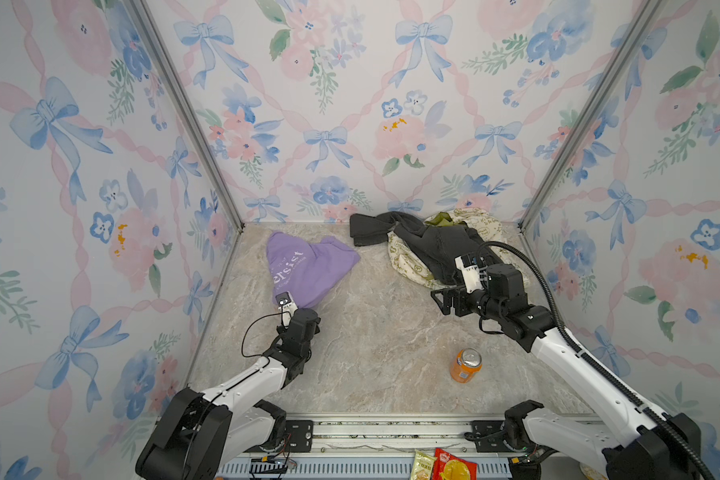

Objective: Pick out a specific cloth from the pile
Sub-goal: 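Lower the lavender shirt onto the table and open the left gripper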

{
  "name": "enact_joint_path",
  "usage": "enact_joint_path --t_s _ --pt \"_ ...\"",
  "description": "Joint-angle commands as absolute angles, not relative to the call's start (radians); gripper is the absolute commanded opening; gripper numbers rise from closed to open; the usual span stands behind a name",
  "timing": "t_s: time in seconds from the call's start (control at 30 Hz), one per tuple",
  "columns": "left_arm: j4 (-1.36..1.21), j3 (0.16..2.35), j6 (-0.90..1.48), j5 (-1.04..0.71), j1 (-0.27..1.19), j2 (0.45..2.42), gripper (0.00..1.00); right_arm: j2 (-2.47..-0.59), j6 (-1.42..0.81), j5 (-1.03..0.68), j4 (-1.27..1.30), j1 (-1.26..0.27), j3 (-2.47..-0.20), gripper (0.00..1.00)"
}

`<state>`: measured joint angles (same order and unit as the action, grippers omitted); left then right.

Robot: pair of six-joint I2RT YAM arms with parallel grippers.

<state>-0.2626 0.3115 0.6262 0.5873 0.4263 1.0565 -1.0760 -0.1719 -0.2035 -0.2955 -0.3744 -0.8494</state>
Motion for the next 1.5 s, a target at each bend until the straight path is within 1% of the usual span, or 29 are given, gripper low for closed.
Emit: enact_joint_path --t_s 0.0,0.07,0.1,0.13,0.2,0.23,0.37,0.5,0.67,0.8,0.87,1.13,1.37,1.47 --pt "-0.221 0.345 0.603 0.589 0.434 0.941 0.60 -1.052 -0.158 -0.190 -0.307 -0.366 -0.838 0.97" --pt "-0.219 0.370 0.578 0.593 0.436 0.865 0.73 -1.045 -0.155 -0.186 -0.307 -0.365 -0.837 0.97" --pt "-0.221 0.387 0.571 0.595 0.437 0.831 0.82 -1.038 -0.155 -0.181 -0.304 -0.365 -0.835 0.97" --pt "-0.226 0.409 0.561 0.596 0.438 0.810 0.89 -1.029 -0.154 -0.178 -0.301 -0.364 -0.833 0.97" --pt "-0.242 0.455 0.528 0.587 0.437 0.802 0.97 -1.015 -0.155 -0.172 -0.290 -0.364 -0.826 0.97" --pt "-0.250 0.481 0.510 0.580 0.437 0.813 0.98 -1.003 -0.158 -0.168 -0.281 -0.364 -0.821 0.97" --pt "-0.311 0.540 0.463 0.574 0.438 0.915 0.98 -0.957 -0.163 -0.169 -0.244 -0.364 -0.798 0.97" --pt "-0.367 0.609 0.435 0.568 0.428 1.059 0.98 -0.897 -0.166 -0.164 -0.210 -0.364 -0.772 0.97" --pt "-0.362 0.709 0.488 0.457 0.380 1.249 0.98 -0.832 -0.161 -0.153 -0.207 -0.364 -0.754 0.97" --pt "-0.370 0.692 0.569 0.405 0.343 1.340 0.98 -0.803 -0.149 -0.135 -0.234 -0.363 -0.747 0.97" --pt "-0.375 0.645 0.585 0.392 0.336 1.372 0.98 -0.801 -0.142 -0.132 -0.240 -0.360 -0.743 0.97" --pt "-0.444 0.508 0.671 0.297 0.336 1.474 0.98 -0.848 -0.145 -0.137 -0.243 -0.354 -0.754 0.97" --pt "-0.487 0.448 0.698 0.279 0.336 1.529 0.98 -0.869 -0.148 -0.141 -0.245 -0.354 -0.757 0.97" --pt "-0.487 0.455 0.677 0.285 0.337 1.500 0.98 -0.870 -0.146 -0.141 -0.250 -0.354 -0.760 0.97"
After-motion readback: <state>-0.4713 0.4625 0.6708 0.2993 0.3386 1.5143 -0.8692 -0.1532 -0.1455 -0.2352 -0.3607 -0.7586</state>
